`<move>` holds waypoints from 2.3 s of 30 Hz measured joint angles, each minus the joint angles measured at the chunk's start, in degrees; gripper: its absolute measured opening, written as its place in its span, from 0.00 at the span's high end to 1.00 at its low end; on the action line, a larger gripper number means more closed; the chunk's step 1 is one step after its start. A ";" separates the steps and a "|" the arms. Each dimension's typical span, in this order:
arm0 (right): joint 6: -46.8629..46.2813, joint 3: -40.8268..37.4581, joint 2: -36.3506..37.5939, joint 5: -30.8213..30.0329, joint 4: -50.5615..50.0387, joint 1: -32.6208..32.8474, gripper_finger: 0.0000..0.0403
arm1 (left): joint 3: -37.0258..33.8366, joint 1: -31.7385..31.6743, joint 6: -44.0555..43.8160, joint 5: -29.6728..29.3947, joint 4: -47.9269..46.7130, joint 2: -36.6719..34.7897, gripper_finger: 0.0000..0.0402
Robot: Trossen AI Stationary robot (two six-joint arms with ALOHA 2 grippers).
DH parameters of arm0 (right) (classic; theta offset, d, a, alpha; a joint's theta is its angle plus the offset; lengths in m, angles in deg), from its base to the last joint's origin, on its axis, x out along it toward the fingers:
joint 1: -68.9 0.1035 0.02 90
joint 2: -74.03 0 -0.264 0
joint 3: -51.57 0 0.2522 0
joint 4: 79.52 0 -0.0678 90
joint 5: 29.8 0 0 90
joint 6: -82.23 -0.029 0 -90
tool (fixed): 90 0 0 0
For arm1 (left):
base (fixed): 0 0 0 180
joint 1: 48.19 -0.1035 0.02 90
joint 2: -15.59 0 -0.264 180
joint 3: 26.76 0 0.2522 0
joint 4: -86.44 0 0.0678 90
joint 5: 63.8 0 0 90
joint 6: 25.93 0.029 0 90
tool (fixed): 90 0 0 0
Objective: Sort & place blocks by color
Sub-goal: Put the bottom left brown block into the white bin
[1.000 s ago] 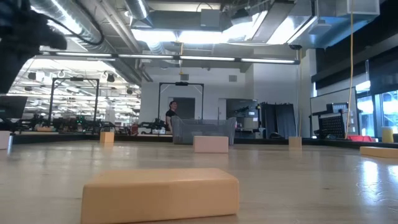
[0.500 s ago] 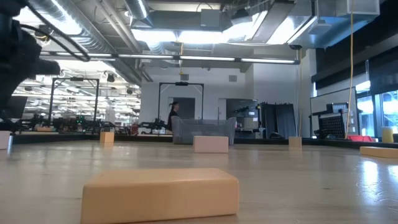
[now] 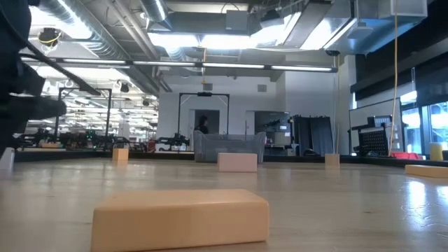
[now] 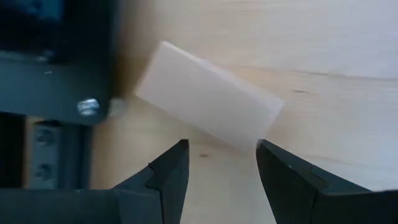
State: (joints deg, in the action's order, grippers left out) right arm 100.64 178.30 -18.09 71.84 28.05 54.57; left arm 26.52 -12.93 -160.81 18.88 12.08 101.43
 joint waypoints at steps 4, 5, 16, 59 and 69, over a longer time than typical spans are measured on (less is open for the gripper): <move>-0.07 0.00 0.00 0.00 -0.20 0.01 0.50 | -0.12 0.05 0.40 0.24 1.05 0.87 0.55; -0.11 0.00 0.00 -0.02 -0.24 0.01 0.50 | -0.14 -0.01 0.41 0.36 0.96 1.26 0.55; -0.29 0.00 0.00 0.00 -0.43 0.01 0.50 | 0.71 -0.02 0.47 -6.98 0.59 2.00 0.55; 0.11 0.00 0.00 0.00 -0.45 -0.01 0.50 | 12.49 -16.71 32.52 -3.90 -21.84 1.89 0.56; 0.33 0.00 0.00 0.00 -0.47 0.01 0.50 | 7.64 -19.27 31.95 0.43 -14.57 3.91 0.55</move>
State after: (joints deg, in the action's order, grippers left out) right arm 100.97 178.30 -18.09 71.84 27.58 54.57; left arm 34.16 -32.20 -128.87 19.31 -2.49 105.34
